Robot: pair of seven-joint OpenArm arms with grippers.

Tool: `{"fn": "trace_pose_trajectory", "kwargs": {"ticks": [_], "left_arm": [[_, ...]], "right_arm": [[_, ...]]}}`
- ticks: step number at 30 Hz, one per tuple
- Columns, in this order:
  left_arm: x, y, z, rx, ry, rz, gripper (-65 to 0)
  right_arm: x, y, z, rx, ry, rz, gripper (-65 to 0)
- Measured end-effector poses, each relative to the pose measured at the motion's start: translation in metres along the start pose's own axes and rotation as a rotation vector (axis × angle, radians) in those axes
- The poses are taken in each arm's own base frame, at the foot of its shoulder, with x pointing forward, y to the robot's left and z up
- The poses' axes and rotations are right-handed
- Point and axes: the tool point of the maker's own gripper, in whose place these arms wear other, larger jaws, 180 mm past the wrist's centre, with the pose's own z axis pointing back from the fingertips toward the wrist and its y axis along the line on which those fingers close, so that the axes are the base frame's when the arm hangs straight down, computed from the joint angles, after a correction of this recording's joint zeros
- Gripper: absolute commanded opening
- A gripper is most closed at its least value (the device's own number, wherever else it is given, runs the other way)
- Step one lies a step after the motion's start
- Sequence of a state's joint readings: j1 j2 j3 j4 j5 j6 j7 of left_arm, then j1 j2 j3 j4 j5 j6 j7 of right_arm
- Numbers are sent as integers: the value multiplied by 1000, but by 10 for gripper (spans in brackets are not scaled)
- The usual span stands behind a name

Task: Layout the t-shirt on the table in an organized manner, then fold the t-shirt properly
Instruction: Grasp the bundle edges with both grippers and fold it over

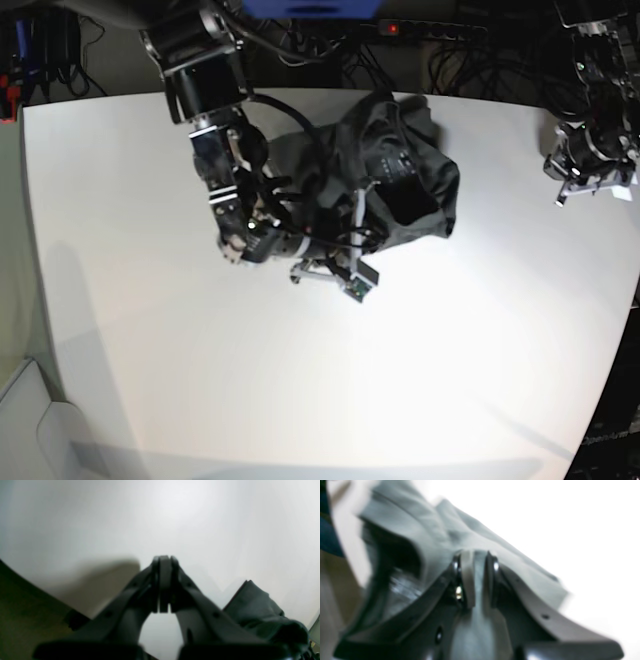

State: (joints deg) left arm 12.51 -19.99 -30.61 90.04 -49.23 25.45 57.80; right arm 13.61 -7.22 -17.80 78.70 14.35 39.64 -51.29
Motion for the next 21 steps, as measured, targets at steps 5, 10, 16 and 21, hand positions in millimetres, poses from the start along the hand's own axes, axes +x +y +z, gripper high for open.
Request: {"fn": "trace_pose_trajectory", "kwargs": {"ticks": [5,10,16,21], "left_arm": [[0,0,0,1,0,0,-645],[0,0,0,1,1,0,-645],[-4,-1,-1,1,9,-5,-645],[-5,0,-2,2,11,-6,-645]], "right_arm": [[-11,31,-22,85,23,-3,-577],[-19,47,-44,155,19,-11,-577],[-15,46,-61,186,-20,-11,-577],[18,35,-59,170,-57,69,-577]]}}
